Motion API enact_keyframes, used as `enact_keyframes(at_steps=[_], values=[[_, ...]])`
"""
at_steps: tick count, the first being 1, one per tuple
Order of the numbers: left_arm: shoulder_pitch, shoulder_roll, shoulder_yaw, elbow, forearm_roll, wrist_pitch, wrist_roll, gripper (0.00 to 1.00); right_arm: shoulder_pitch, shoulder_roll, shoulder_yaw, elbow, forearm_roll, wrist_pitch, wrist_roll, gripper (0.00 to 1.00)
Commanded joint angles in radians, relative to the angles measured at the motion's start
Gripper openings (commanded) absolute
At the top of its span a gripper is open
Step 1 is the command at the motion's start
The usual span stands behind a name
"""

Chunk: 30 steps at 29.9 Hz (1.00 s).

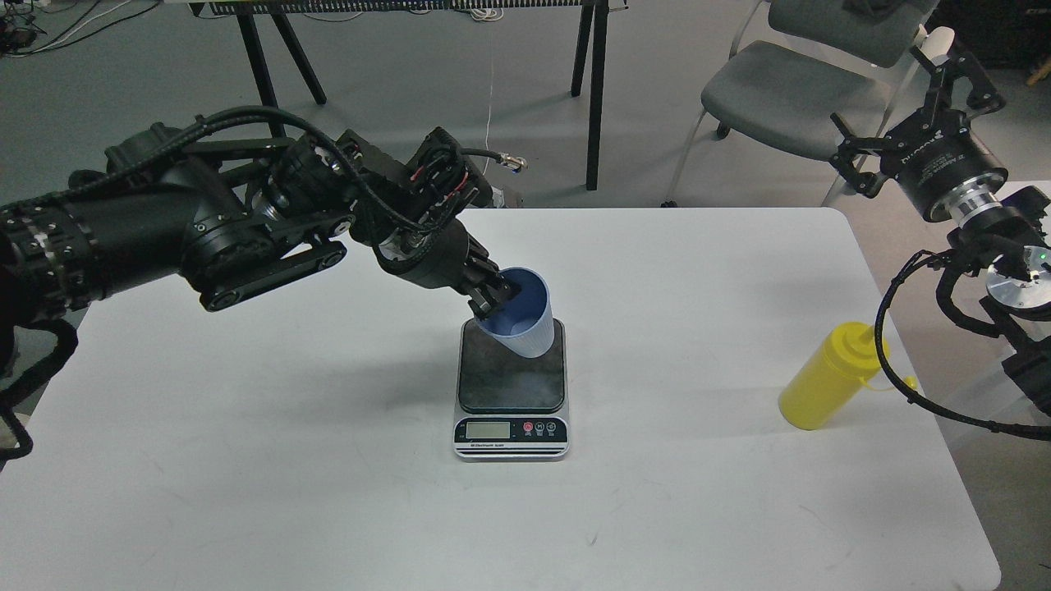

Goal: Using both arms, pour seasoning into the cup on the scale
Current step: 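Carry the blue cup with the left gripper onto the scale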

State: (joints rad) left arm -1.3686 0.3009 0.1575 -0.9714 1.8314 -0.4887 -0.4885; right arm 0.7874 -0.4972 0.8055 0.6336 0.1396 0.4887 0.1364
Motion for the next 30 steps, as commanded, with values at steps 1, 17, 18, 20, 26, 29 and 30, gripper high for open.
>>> enact_keyframes(at_steps=[1,17,18,20,26,29,30], values=[[0.023,-0.008,0.005,0.022,0.000,0.000,0.000,0.06,-0.004,0.002,0.000,0.000,0.000,0.000,0.000,0.99],[0.065,-0.088,0.007,0.105,0.000,0.000,0.000,0.07,-0.005,0.008,0.000,-0.003,0.000,0.000,0.000,0.99],[0.066,-0.089,0.007,0.111,0.000,0.000,0.000,0.07,-0.005,0.008,0.000,-0.003,0.000,0.000,0.000,0.99],[0.066,-0.095,0.010,0.132,0.002,0.000,0.000,0.07,-0.007,0.008,0.000,-0.003,0.000,0.000,0.000,0.99],[0.066,-0.114,0.039,0.178,0.000,0.000,0.000,0.07,-0.010,0.011,0.000,-0.003,0.000,0.000,0.000,0.99],[0.069,-0.114,0.040,0.178,0.000,0.000,0.000,0.08,-0.010,0.012,0.001,-0.003,0.000,0.000,0.000,0.99],[0.074,-0.114,0.042,0.180,0.000,0.000,0.000,0.08,-0.010,0.012,0.001,-0.003,0.000,0.000,0.000,0.99]])
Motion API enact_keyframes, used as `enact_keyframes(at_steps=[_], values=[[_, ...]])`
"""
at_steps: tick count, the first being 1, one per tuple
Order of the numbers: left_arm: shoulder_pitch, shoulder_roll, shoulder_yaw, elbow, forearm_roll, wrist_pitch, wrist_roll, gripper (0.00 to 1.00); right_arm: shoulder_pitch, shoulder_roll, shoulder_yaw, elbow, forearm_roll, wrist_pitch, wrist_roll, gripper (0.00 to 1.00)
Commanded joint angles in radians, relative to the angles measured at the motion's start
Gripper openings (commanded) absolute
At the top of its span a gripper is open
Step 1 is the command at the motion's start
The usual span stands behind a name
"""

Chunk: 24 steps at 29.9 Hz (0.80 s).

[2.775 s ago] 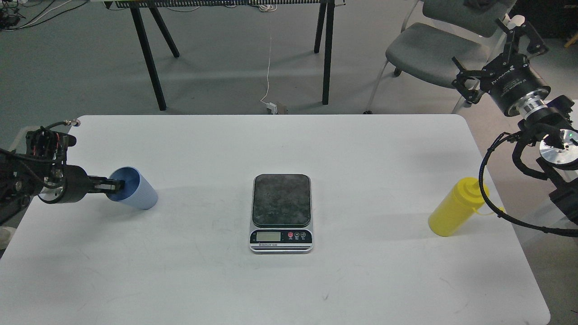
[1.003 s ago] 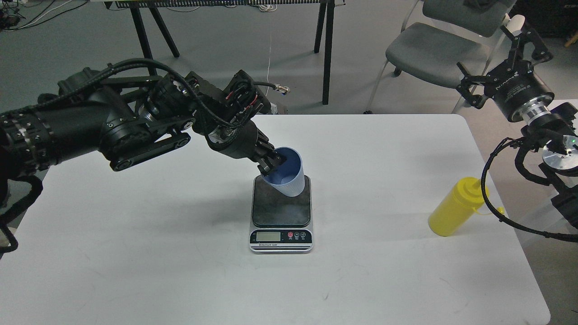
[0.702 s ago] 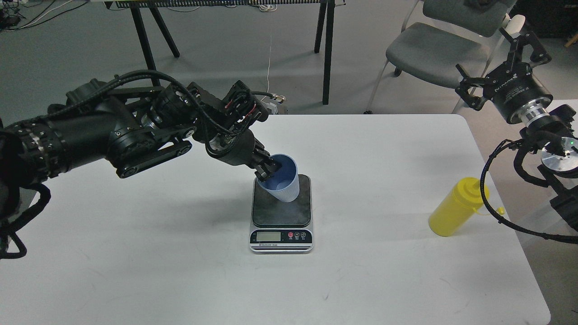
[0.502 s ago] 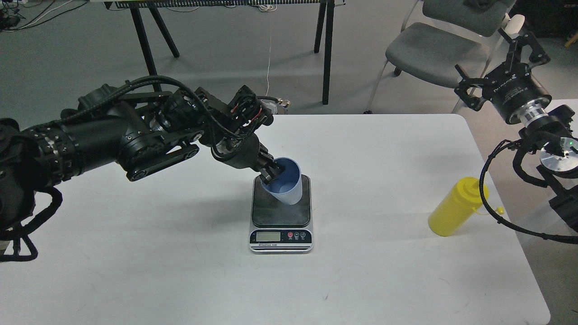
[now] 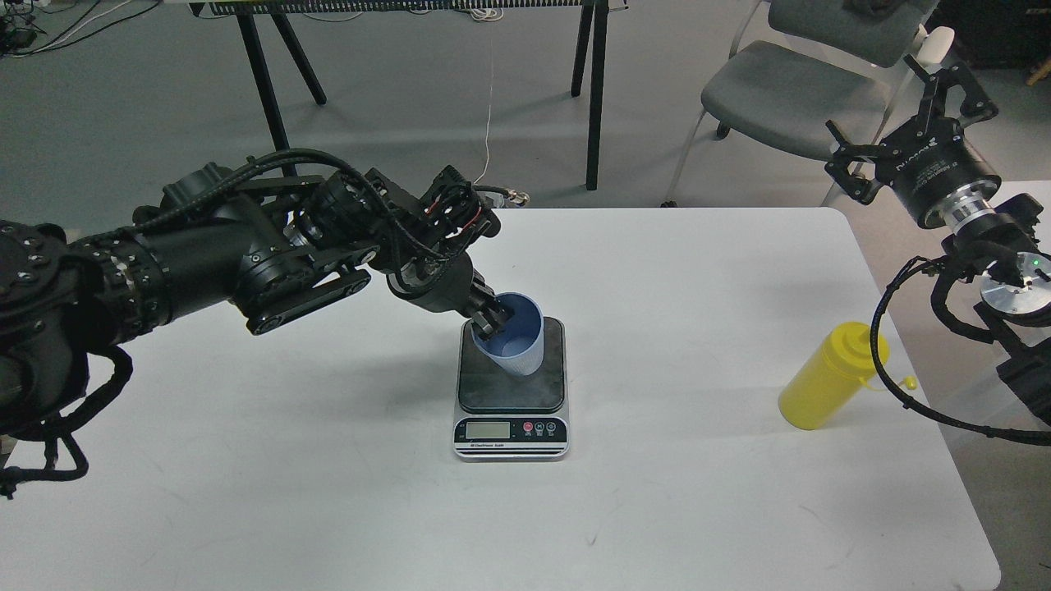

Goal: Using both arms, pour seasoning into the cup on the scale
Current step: 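Carry the blue cup with the left gripper onto the scale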

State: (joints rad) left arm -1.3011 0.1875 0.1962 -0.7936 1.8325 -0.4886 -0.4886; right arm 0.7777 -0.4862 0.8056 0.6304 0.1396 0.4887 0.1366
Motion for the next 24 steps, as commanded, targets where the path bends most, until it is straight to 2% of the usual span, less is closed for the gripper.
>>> enact_keyframes(at_steps=[1,7,9,13,24], values=[[0.017,-0.002,0.006,0.002,-0.001,0.000,0.000,0.08,0.000,0.001,0.000,0.000,0.000,0.000,0.000,0.99],[0.033,-0.002,0.008,0.002,-0.002,0.000,0.000,0.10,0.000,0.001,0.000,0.002,0.000,0.000,0.000,0.99],[0.033,-0.003,0.008,0.002,-0.002,0.000,0.000,0.14,0.000,0.001,0.000,0.002,0.000,0.000,0.000,0.99],[0.033,-0.003,0.003,0.002,-0.015,0.000,0.000,0.34,0.000,0.001,0.000,0.003,0.000,0.000,0.000,0.99],[0.019,-0.002,-0.012,0.001,-0.068,0.000,0.000,0.47,0.000,0.001,0.000,0.005,0.000,0.000,0.000,0.99]])
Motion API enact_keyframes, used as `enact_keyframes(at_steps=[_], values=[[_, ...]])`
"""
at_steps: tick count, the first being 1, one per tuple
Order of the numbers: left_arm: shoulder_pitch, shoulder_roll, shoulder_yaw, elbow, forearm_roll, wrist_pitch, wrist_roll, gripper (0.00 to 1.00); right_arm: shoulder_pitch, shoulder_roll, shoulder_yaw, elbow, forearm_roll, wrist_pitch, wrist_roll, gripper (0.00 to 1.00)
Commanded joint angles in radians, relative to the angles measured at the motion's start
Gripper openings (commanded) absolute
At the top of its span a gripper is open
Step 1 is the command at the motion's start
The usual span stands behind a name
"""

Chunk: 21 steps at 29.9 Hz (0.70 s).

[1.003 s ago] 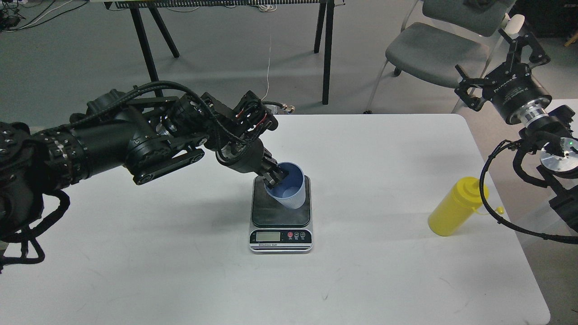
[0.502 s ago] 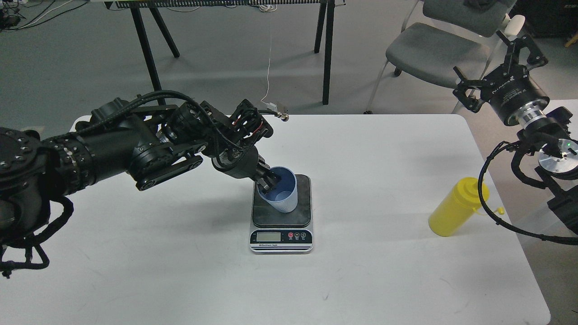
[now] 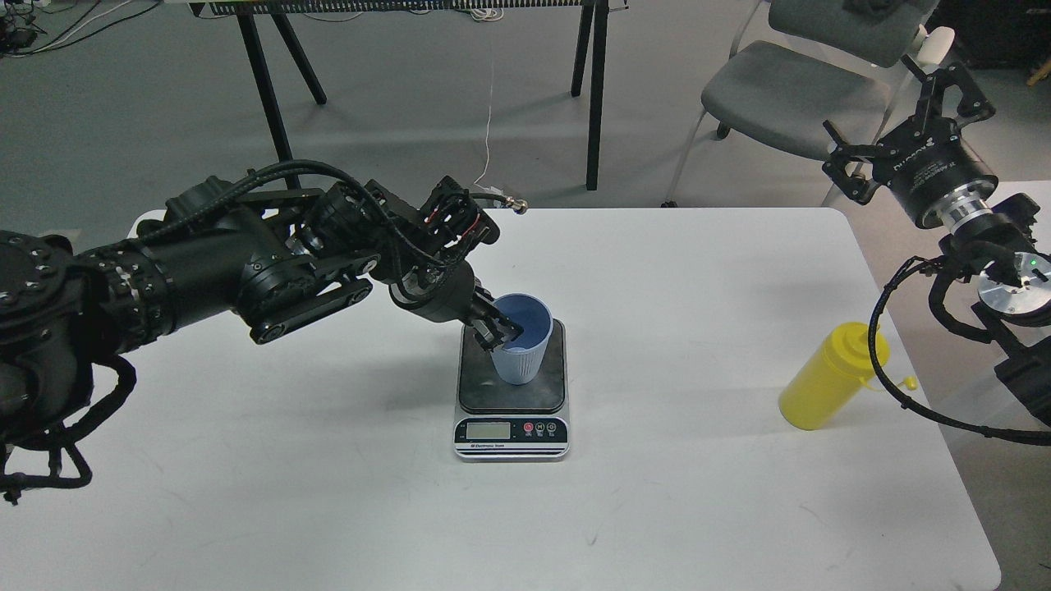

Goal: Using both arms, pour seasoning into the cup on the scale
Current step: 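Open the left gripper and lift it away from the cup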

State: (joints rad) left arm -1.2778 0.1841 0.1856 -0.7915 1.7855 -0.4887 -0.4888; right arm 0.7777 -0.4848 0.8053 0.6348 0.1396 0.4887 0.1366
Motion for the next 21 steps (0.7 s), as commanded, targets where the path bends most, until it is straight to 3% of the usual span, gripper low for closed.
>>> enact_keyframes(at_steps=[1,8,15,21], values=[[-0.006,0.002,-0.002,-0.002,-0.034,0.000,0.000,0.49,0.000,0.000,0.000,0.000,0.000,0.000,0.000,0.99],[-0.064,0.009,-0.006,-0.002,-0.124,0.000,0.000,0.56,0.000,-0.002,0.000,-0.001,0.000,0.000,0.001,0.99],[-0.176,0.041,-0.096,0.012,-0.365,0.000,0.000,0.68,-0.008,-0.012,0.041,0.000,0.003,0.000,0.014,0.99],[-0.181,0.109,-0.325,0.190,-0.864,0.000,0.000,0.71,-0.026,-0.070,0.045,0.006,0.001,0.000,0.075,0.99]])
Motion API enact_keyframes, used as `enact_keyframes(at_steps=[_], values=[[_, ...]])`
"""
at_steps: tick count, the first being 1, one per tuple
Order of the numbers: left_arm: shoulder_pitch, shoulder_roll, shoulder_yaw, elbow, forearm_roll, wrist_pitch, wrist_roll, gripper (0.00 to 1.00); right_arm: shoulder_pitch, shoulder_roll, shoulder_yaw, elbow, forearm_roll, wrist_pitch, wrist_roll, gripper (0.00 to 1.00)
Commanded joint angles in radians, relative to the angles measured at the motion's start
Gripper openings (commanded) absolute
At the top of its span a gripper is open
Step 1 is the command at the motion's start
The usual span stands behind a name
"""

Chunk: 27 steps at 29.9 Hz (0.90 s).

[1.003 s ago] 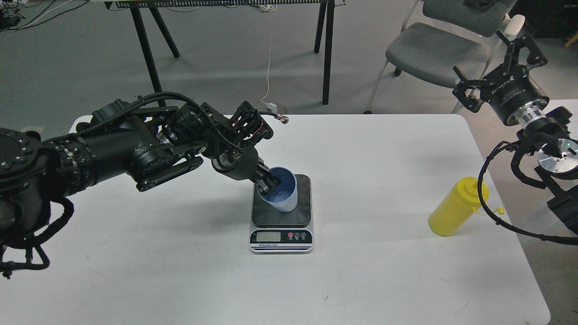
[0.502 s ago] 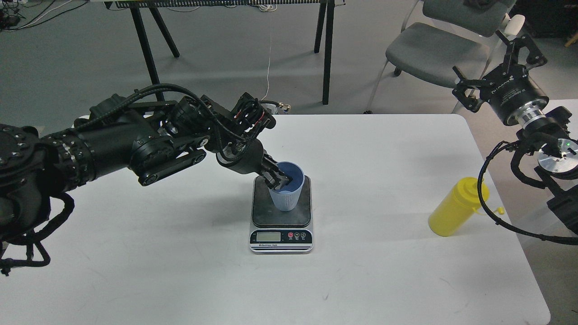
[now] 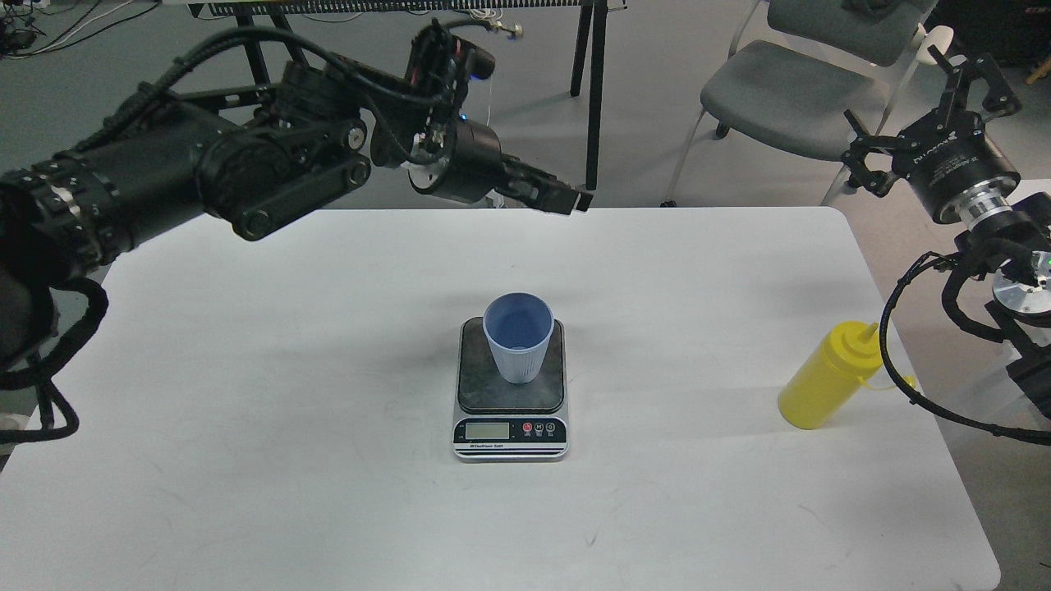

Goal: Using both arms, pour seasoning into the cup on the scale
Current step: 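Open the left gripper and lift it away from the cup, then move the right gripper to the yellow squeeze bottle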

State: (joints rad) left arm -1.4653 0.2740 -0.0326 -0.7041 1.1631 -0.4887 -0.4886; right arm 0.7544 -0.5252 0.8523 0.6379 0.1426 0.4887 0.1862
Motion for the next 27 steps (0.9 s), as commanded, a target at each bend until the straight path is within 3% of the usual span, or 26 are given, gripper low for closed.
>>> enact_keyframes(at_steps=[1,6,8,16,22,27], values=[[0.014,0.022,-0.134,0.153,-0.331,0.000,0.000,0.71,-0.006,-0.041,-0.002,0.008,-0.001,0.000,0.027,0.99],[0.134,0.002,-0.207,0.426,-0.813,0.000,0.000,0.71,-0.056,-0.098,0.011,0.048,0.035,0.000,0.042,0.99],[0.175,0.001,-0.213,0.474,-0.897,0.000,0.000,0.75,-0.088,-0.114,0.010,0.065,0.107,0.000,0.047,0.99],[0.324,0.007,-0.271,0.512,-0.985,0.000,0.000,0.81,-0.256,-0.257,0.014,0.177,0.420,0.000,0.058,0.99],[0.368,0.007,-0.314,0.512,-0.988,0.000,0.000,0.83,-0.427,-0.338,0.013,0.232,0.538,0.000,0.050,0.99],[0.401,0.008,-0.316,0.512,-0.988,0.000,0.000,0.85,-0.622,-0.378,0.011,0.397,0.647,0.000,0.036,0.99]])
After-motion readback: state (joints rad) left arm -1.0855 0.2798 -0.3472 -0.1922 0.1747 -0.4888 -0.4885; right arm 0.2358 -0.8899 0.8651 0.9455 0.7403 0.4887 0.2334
